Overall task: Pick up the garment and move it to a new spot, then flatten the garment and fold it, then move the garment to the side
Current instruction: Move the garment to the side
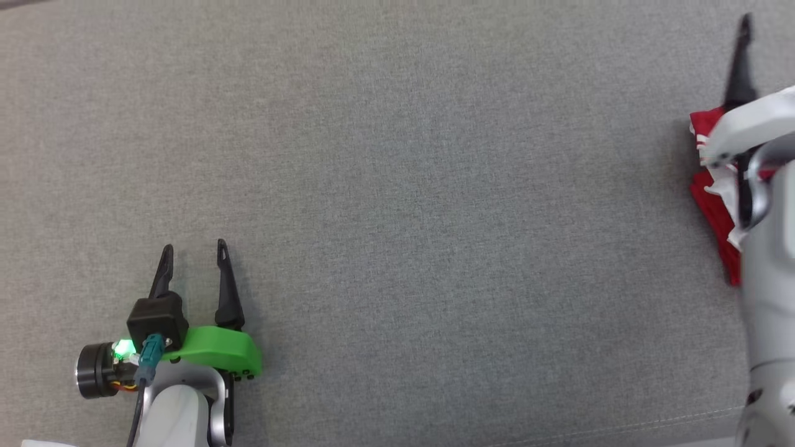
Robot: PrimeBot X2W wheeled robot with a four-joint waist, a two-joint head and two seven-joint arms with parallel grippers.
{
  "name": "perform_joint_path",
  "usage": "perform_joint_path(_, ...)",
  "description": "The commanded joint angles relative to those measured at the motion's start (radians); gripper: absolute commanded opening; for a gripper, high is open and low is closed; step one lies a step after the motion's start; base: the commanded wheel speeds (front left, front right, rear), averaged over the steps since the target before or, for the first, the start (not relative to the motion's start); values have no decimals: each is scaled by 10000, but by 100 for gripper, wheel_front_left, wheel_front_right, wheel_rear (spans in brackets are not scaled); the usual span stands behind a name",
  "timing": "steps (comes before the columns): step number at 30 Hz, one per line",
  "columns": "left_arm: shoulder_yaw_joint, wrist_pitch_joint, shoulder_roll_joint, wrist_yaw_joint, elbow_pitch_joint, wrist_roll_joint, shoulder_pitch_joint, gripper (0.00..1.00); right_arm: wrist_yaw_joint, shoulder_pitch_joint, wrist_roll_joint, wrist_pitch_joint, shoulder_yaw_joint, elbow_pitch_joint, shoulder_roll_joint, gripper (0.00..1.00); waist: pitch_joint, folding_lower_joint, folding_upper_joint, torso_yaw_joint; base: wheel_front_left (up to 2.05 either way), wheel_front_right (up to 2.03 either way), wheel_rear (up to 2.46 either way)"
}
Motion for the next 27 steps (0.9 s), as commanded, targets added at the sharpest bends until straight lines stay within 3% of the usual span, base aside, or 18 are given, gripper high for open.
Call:
perform_joint_path(1,82,0,47,49,-31,-59,135,100,-17,481,321,-24,254,-388,152,100,-290,-1,0,91,0,0,0)
perform_joint_path(10,314,-2,47,213,-103,-285,474,100,-17,3064,1911,-24,2096,-1912,1013,100,-1192,-1,0,398,0,0,0)
perform_joint_path(27,470,-2,47,-102,27,-129,1626,100,-17,5887,2797,-24,2835,-2353,1362,100,-2999,-1,0,757,0,0,0)
